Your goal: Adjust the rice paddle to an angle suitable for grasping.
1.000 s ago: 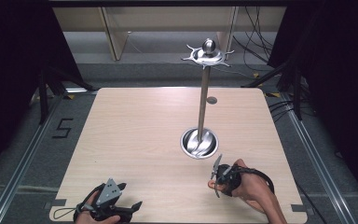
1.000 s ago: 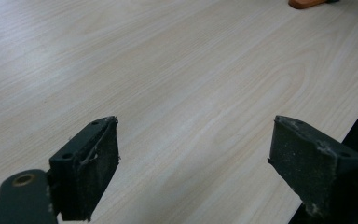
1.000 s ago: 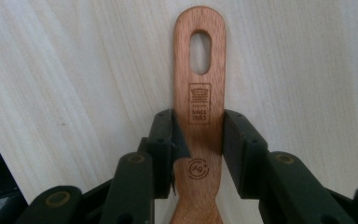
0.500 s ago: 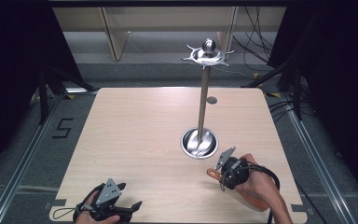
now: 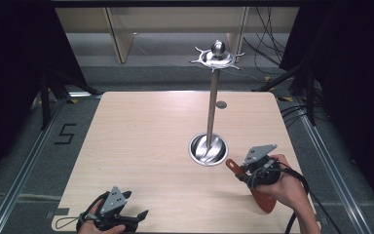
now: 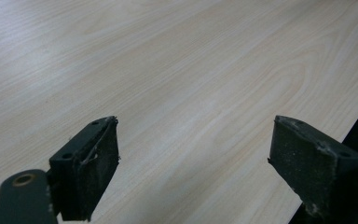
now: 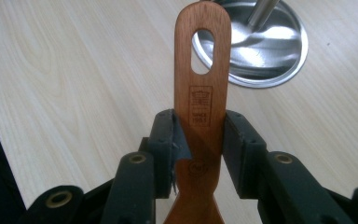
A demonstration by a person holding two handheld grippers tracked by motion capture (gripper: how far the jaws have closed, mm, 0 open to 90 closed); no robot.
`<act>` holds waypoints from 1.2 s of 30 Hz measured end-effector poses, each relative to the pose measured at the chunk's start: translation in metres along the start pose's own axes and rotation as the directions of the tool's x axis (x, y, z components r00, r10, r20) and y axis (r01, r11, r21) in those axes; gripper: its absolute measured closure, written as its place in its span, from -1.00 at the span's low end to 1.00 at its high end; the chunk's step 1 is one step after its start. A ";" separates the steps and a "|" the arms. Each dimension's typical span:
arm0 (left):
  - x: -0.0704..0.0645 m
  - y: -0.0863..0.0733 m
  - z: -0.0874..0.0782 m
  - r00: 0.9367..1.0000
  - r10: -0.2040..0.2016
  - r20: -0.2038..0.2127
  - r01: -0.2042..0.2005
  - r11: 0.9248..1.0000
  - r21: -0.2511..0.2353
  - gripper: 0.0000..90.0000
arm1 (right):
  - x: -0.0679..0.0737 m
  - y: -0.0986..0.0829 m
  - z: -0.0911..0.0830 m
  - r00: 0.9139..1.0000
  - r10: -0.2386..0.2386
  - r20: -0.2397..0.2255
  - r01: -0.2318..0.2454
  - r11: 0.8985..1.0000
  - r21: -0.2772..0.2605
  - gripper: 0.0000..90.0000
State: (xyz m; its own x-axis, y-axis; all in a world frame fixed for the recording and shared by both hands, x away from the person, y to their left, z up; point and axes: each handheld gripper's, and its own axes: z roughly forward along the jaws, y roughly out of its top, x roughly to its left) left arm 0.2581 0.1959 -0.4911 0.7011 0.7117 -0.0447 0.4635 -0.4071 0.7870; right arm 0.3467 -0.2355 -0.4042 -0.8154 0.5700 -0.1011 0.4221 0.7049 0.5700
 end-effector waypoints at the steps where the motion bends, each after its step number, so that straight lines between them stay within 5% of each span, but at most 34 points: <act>1: 0.000 0.000 0.000 1.000 -0.002 -0.003 0.002 1.000 -0.001 -0.66 | -0.002 -0.001 -0.002 1.000 0.004 0.016 -0.003 1.000 -0.016 0.49; 11: 0.000 0.000 0.000 1.000 -0.005 -0.005 0.005 1.000 -0.001 -0.66 | -0.011 -0.006 -0.026 1.000 0.028 -0.004 -0.028 0.993 -0.113 0.49; 19: 0.001 0.000 0.000 1.000 0.006 -0.008 -0.006 1.000 0.011 -0.66 | -0.020 -0.012 -0.040 0.996 0.086 -0.006 -0.085 0.976 -0.201 0.49; 36: 0.000 -0.001 0.001 1.000 -0.017 -0.003 0.017 1.000 -0.007 -0.66 | -0.038 -0.017 -0.060 0.984 0.176 -0.009 -0.165 0.902 -0.400 0.49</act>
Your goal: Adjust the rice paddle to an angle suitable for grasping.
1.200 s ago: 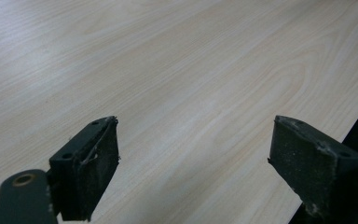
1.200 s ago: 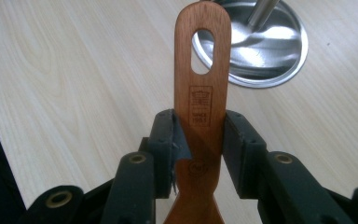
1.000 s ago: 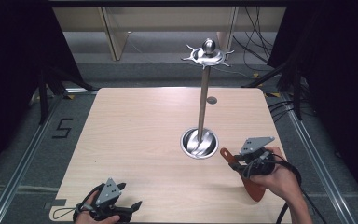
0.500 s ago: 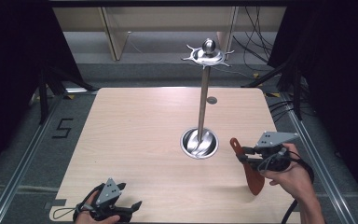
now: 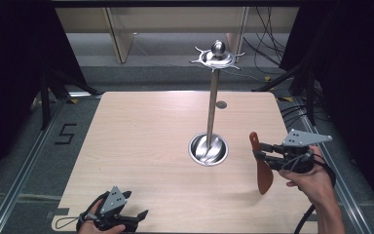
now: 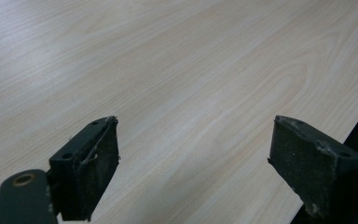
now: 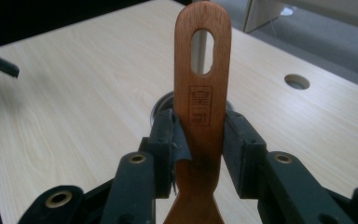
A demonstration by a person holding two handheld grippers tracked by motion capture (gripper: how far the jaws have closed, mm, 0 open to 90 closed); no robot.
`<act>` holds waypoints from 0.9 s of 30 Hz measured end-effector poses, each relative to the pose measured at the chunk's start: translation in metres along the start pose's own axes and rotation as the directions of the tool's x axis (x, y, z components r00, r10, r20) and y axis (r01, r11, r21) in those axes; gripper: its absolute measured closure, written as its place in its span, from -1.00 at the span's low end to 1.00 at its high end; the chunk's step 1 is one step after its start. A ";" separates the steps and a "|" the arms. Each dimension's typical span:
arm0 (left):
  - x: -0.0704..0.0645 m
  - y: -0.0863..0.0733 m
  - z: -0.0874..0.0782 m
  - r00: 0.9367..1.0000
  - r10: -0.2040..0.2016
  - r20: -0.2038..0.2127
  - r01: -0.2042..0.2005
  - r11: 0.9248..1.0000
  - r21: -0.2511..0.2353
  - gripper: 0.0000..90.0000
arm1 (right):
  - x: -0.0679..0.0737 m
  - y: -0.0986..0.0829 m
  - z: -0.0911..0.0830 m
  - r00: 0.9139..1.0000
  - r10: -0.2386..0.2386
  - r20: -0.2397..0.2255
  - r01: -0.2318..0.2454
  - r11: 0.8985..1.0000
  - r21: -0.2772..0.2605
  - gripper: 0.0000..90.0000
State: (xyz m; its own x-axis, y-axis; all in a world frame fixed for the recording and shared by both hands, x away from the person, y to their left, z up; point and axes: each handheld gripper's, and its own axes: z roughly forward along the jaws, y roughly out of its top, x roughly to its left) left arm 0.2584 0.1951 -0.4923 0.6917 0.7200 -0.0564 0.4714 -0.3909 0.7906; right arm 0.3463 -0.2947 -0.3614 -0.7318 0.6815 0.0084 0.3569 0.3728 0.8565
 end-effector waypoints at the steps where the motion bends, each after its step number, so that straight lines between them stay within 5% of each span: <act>1: 0.000 0.000 0.000 1.000 -0.001 0.000 0.001 1.000 0.000 -0.66 | -0.001 0.001 -0.001 1.000 -0.004 0.002 0.004 1.000 -0.010 0.49; 5: 0.000 0.000 0.000 1.000 -0.002 -0.001 0.002 1.000 0.002 -0.66 | -0.002 0.005 -0.003 0.999 0.032 0.006 -0.032 0.999 -0.043 0.49; 18: 0.000 -0.001 0.001 1.000 -0.024 -0.001 0.024 1.000 0.004 -0.66 | -0.006 0.023 -0.001 1.000 -0.005 0.030 0.008 0.993 -0.119 0.49; 27: 0.001 0.000 -0.002 1.000 0.011 -0.007 -0.011 1.000 0.016 -0.66 | -0.003 0.035 0.001 1.000 0.004 0.014 -0.002 0.988 -0.152 0.49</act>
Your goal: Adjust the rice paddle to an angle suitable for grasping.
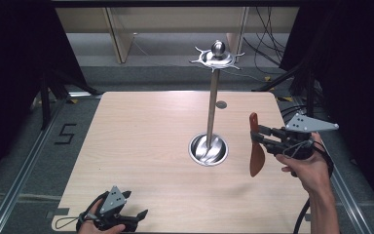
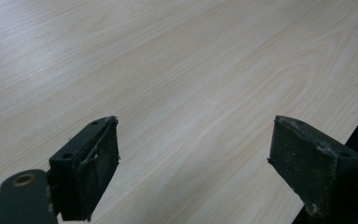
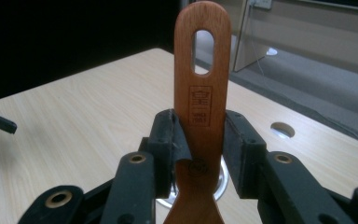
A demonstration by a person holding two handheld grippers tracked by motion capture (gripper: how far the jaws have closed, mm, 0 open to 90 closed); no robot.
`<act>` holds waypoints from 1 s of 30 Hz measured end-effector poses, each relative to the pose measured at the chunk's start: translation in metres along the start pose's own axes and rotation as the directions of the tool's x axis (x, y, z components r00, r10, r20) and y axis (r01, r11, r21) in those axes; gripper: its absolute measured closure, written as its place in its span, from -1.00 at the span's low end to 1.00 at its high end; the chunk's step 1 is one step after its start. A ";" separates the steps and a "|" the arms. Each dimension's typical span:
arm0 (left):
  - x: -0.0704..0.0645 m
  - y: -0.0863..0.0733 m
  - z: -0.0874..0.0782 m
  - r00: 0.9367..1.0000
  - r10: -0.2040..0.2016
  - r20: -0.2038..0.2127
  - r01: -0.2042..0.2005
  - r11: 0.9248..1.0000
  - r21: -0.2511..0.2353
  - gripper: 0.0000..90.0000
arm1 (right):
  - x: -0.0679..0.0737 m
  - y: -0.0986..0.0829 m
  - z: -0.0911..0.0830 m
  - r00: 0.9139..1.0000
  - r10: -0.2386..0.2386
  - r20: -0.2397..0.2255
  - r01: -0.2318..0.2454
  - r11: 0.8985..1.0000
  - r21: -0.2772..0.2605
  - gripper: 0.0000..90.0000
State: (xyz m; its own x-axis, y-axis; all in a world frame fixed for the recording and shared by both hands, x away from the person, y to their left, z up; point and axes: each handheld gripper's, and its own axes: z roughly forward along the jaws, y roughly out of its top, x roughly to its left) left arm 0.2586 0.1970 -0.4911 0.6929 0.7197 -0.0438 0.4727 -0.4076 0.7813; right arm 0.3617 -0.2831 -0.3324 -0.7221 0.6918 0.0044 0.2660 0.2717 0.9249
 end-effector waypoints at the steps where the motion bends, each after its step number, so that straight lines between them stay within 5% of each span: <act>1: 0.000 0.000 0.000 1.000 0.002 -0.002 -0.002 1.000 0.001 -0.66 | 0.001 0.001 0.001 1.000 -0.001 0.006 0.001 1.000 -0.015 0.49; 9: 0.001 0.000 -0.001 1.000 0.005 -0.009 -0.005 1.000 0.007 -0.66 | 0.003 0.014 0.004 1.000 -0.015 -0.003 0.015 0.999 -0.038 0.49; 17: -0.001 -0.001 0.001 0.999 -0.033 -0.001 0.033 0.999 -0.004 -0.66 | 0.004 0.033 0.006 0.998 -0.053 -0.015 0.051 0.995 -0.091 0.49; 22: 0.000 0.000 0.000 1.000 -0.013 -0.004 0.013 1.000 -0.007 -0.66 | 0.005 0.051 0.005 0.997 -0.073 -0.008 0.072 0.992 -0.104 0.49; 30: 0.000 0.000 0.000 1.000 -0.018 -0.004 0.018 1.000 -0.009 -0.66 | 0.007 0.067 0.006 0.998 -0.062 -0.028 0.058 0.991 -0.119 0.49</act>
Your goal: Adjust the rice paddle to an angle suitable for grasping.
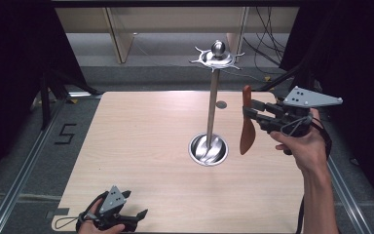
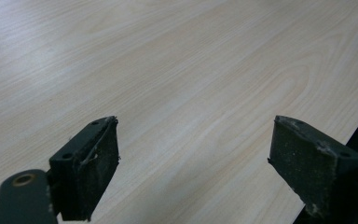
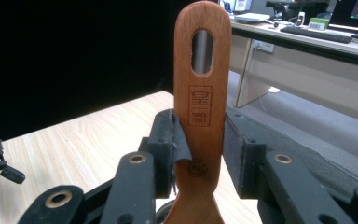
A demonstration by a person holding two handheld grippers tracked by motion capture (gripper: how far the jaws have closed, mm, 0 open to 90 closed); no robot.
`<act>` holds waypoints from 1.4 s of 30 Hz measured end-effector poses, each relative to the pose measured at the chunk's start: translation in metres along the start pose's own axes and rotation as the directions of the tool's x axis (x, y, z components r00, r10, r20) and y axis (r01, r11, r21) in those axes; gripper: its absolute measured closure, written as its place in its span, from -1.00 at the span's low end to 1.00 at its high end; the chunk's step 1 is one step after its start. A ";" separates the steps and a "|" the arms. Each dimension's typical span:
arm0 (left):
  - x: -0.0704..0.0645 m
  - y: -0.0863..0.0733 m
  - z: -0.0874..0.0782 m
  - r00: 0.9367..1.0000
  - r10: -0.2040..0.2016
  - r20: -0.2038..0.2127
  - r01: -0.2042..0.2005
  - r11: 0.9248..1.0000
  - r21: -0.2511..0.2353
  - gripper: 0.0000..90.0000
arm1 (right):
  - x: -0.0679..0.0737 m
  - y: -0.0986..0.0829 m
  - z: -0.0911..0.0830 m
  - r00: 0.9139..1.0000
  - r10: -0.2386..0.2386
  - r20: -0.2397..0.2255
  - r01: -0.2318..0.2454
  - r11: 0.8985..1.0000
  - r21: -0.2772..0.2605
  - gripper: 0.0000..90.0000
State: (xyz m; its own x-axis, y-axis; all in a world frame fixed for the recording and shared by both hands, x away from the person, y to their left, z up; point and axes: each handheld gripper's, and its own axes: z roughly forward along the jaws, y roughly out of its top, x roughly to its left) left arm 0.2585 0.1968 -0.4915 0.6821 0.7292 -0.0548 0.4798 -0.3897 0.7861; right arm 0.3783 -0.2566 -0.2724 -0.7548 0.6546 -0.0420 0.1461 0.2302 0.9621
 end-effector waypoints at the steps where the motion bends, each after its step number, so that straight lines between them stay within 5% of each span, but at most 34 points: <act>1: 0.000 0.000 0.000 1.000 0.001 0.000 -0.001 1.000 -0.001 -0.66 | -0.001 0.002 0.000 1.000 -0.008 0.011 0.008 1.000 -0.007 0.49; 26: 0.001 0.000 -0.001 1.000 0.026 0.000 -0.026 1.000 0.016 -0.66 | -0.004 0.045 0.007 1.000 -0.006 0.028 0.007 0.999 -0.037 0.49; 42: 0.002 0.000 -0.001 1.000 0.026 0.000 -0.026 1.000 0.018 -0.67 | -0.008 0.049 0.019 1.000 0.013 0.026 -0.012 1.000 -0.014 0.49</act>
State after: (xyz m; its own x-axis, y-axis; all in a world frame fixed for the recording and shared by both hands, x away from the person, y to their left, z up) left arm 0.2591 0.1984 -0.4906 0.6941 0.7190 -0.0347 0.4721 -0.4183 0.7760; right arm 0.4042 -0.2368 -0.2304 -0.7361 0.6758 -0.0367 0.1462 0.2118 0.9663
